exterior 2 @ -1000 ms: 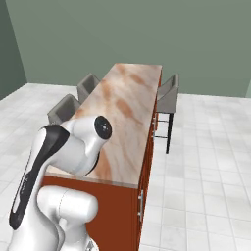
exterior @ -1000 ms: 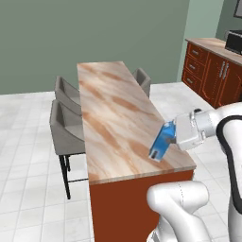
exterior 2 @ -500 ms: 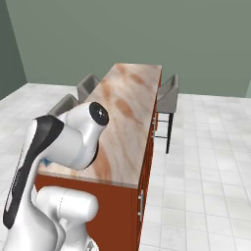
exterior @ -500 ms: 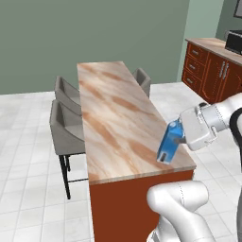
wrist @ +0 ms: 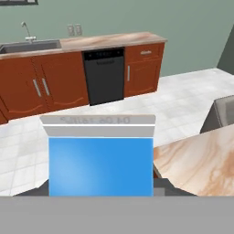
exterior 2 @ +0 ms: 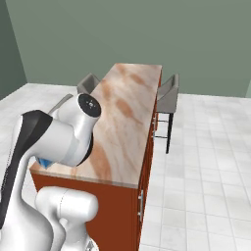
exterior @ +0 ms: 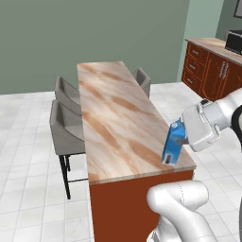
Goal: Pick the milk from the counter and place it in the open cabinet.
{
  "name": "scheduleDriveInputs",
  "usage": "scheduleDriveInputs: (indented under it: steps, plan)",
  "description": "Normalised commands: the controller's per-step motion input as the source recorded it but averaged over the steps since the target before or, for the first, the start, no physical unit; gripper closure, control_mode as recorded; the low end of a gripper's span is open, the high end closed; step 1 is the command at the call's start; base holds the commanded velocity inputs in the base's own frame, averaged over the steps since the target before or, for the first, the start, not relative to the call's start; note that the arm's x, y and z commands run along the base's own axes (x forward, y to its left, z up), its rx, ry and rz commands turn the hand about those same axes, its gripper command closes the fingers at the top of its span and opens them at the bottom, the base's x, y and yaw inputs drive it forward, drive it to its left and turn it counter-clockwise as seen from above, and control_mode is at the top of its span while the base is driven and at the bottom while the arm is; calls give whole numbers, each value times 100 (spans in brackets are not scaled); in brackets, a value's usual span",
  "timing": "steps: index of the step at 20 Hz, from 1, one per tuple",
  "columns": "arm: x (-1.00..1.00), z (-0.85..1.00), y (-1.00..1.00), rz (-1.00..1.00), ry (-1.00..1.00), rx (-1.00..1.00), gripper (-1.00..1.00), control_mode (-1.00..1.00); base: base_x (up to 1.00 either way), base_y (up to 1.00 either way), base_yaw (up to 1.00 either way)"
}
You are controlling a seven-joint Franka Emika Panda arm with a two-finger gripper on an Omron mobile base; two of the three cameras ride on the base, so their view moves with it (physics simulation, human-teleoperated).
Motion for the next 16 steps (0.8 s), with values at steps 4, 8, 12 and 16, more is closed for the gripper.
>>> scheduleDriveInputs:
  steps: [4, 8, 12, 16]
  plan:
    - [0, 0, 0, 0, 0, 0, 100, -100, 0, 0, 0]
    - [0, 0, 0, 0, 0, 0, 100, -100, 0, 0, 0]
    - [0, 0, 0, 0, 0, 0, 100, -100, 0, 0, 0]
    - [0, 0, 0, 0, 0, 0, 100, -100, 0, 0, 0]
